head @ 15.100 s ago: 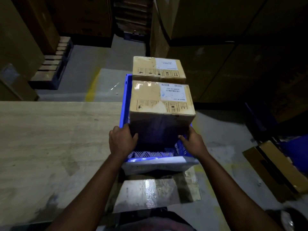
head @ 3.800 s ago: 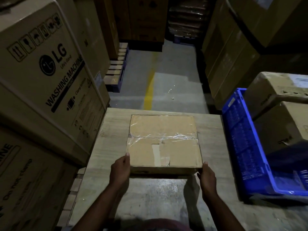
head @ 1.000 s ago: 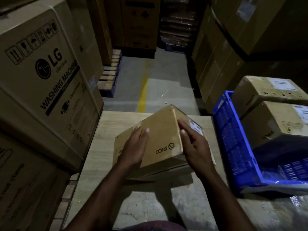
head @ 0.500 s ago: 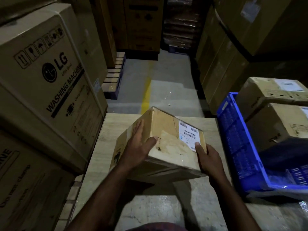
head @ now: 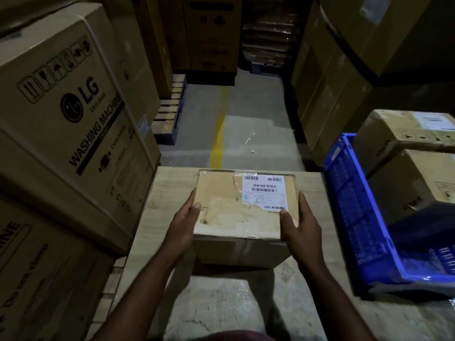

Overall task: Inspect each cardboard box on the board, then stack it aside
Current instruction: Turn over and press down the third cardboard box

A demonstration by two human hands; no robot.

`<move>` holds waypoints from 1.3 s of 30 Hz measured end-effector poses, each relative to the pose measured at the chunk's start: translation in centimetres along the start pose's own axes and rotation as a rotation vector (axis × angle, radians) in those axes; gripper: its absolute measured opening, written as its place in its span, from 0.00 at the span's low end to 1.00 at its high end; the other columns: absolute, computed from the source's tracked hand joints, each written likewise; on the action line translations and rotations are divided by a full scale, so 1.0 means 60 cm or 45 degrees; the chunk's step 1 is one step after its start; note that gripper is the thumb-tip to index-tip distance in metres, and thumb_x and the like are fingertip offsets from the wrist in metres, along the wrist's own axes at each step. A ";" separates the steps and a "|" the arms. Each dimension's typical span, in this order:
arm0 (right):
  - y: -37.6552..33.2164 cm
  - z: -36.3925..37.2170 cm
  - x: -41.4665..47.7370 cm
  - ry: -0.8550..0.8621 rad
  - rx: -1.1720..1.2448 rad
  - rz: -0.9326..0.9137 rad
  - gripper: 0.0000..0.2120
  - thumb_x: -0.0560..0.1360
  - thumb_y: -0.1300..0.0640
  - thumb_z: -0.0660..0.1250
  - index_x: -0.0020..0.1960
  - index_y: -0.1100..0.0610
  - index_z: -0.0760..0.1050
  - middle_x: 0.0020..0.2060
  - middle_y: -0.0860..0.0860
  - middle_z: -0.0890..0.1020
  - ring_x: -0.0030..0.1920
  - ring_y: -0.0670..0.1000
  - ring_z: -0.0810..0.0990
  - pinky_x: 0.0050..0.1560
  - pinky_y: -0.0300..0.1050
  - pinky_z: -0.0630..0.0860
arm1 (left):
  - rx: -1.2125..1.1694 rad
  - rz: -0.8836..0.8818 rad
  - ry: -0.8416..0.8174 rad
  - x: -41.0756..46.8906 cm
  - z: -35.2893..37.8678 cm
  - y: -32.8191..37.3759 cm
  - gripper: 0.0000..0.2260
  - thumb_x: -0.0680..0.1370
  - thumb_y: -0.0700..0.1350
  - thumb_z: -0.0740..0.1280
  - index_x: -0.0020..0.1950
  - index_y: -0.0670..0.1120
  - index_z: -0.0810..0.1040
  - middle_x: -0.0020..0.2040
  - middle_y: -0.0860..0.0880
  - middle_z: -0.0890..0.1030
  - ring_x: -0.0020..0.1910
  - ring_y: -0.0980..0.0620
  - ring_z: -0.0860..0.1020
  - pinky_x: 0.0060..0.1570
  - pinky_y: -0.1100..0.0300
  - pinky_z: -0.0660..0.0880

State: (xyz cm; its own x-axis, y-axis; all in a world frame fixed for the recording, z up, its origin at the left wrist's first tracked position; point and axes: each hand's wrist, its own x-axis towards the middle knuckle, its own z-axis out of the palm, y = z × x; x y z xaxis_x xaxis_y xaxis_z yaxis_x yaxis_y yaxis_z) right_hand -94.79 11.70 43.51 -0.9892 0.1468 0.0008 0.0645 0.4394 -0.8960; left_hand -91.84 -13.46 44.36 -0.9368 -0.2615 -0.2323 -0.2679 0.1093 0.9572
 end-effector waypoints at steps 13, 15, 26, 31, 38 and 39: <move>-0.001 -0.004 0.006 -0.005 0.143 0.008 0.28 0.81 0.56 0.67 0.79 0.50 0.63 0.68 0.40 0.73 0.64 0.38 0.74 0.66 0.40 0.71 | 0.433 0.406 -0.119 0.014 -0.015 -0.007 0.19 0.85 0.40 0.56 0.74 0.57 0.67 0.67 0.70 0.65 0.66 0.83 0.57 0.63 0.82 0.56; -0.007 -0.007 0.004 -0.018 0.151 -0.008 0.28 0.81 0.57 0.67 0.79 0.52 0.63 0.70 0.42 0.73 0.68 0.43 0.74 0.68 0.44 0.71 | 0.445 0.434 -0.111 0.014 -0.015 -0.008 0.20 0.85 0.40 0.56 0.73 0.59 0.66 0.68 0.69 0.65 0.68 0.81 0.55 0.63 0.82 0.54; -0.110 -0.015 -0.029 -0.072 -0.240 -0.290 0.33 0.76 0.49 0.59 0.79 0.56 0.61 0.75 0.54 0.70 0.74 0.52 0.69 0.74 0.47 0.66 | 0.700 0.251 0.077 -0.007 0.007 -0.040 0.22 0.83 0.47 0.54 0.78 0.52 0.63 0.80 0.47 0.60 0.79 0.49 0.57 0.71 0.63 0.57; -0.109 0.045 -0.070 -0.289 -0.060 -0.356 0.29 0.80 0.37 0.49 0.79 0.46 0.57 0.79 0.42 0.59 0.79 0.38 0.53 0.80 0.47 0.52 | 0.672 0.415 -0.125 -0.038 0.038 0.034 0.29 0.79 0.62 0.49 0.79 0.57 0.53 0.82 0.52 0.48 0.80 0.55 0.44 0.79 0.54 0.45; 0.002 0.060 -0.046 -0.399 -0.318 -0.252 0.27 0.78 0.32 0.42 0.77 0.32 0.49 0.80 0.40 0.50 0.80 0.40 0.45 0.80 0.51 0.45 | 0.874 0.673 -0.003 -0.049 0.024 0.068 0.30 0.80 0.61 0.52 0.81 0.57 0.48 0.81 0.56 0.42 0.78 0.61 0.41 0.75 0.61 0.47; 0.021 0.054 -0.037 -0.395 -0.351 -0.209 0.28 0.78 0.32 0.42 0.77 0.34 0.48 0.81 0.42 0.50 0.80 0.42 0.45 0.80 0.51 0.45 | 0.897 0.689 0.044 -0.046 0.018 0.062 0.29 0.79 0.57 0.55 0.80 0.54 0.57 0.82 0.52 0.46 0.79 0.56 0.47 0.75 0.55 0.56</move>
State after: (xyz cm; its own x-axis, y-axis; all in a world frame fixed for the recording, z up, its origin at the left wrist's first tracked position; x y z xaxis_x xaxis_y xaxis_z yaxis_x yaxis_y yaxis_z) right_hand -92.93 9.04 40.95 -0.9793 -0.1988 -0.0379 -0.1054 0.6608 -0.7432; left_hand -90.51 -11.31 48.38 -0.9709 -0.0306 0.2375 0.1227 0.7882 0.6030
